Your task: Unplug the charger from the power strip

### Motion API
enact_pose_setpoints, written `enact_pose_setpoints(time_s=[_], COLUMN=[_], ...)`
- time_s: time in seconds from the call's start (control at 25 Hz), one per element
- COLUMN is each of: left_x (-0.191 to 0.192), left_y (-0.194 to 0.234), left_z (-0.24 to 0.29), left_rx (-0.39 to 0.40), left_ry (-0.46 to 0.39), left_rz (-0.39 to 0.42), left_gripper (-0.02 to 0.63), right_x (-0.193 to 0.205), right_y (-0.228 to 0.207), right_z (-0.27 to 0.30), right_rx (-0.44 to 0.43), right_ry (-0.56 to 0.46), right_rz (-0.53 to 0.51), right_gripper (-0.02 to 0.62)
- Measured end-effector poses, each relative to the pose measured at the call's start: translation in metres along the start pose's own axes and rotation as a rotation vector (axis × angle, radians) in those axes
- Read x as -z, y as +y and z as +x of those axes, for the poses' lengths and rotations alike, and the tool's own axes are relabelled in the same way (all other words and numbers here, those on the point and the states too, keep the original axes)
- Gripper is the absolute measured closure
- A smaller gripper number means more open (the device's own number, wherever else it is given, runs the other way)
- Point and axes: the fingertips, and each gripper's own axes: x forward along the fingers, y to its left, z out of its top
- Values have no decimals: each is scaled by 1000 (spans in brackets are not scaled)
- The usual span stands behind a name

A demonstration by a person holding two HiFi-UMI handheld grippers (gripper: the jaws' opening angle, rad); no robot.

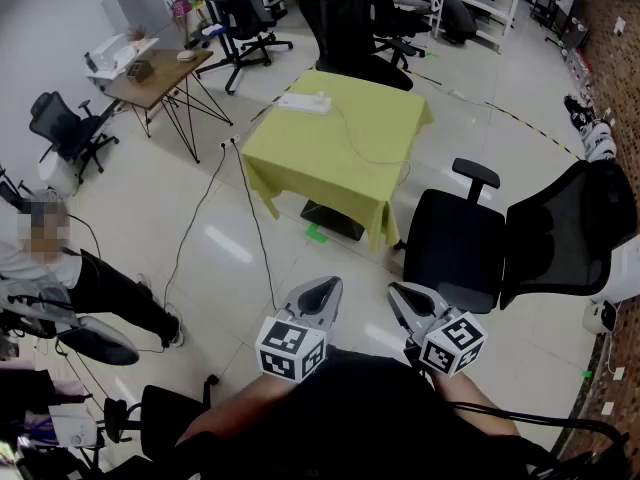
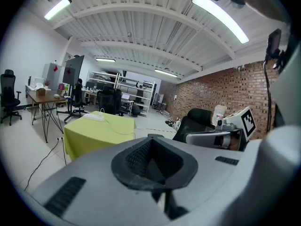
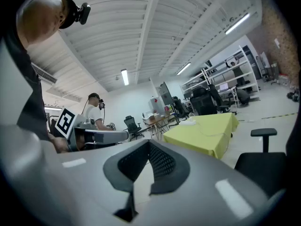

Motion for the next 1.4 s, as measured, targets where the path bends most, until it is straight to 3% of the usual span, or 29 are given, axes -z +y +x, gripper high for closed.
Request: enact_pose_setpoints(time_s=[0.64, 1.08, 1.4], left_x=[9, -21, -42], left_y=[47, 130, 184], left_z=[-7, -4, -1], left_rx=[-24, -29, 32], left_ry=[23, -9, -46], left_rz=[-56, -81, -92], left_gripper=[600, 600, 600], right_x=[14, -9, -28], right_y=[12, 25, 37], right_z=[51, 134, 198], right_rx=[-28, -43, -22], right_ry=[59, 91, 114], right_rz=[30, -7, -73], right_gripper=[592, 592, 592])
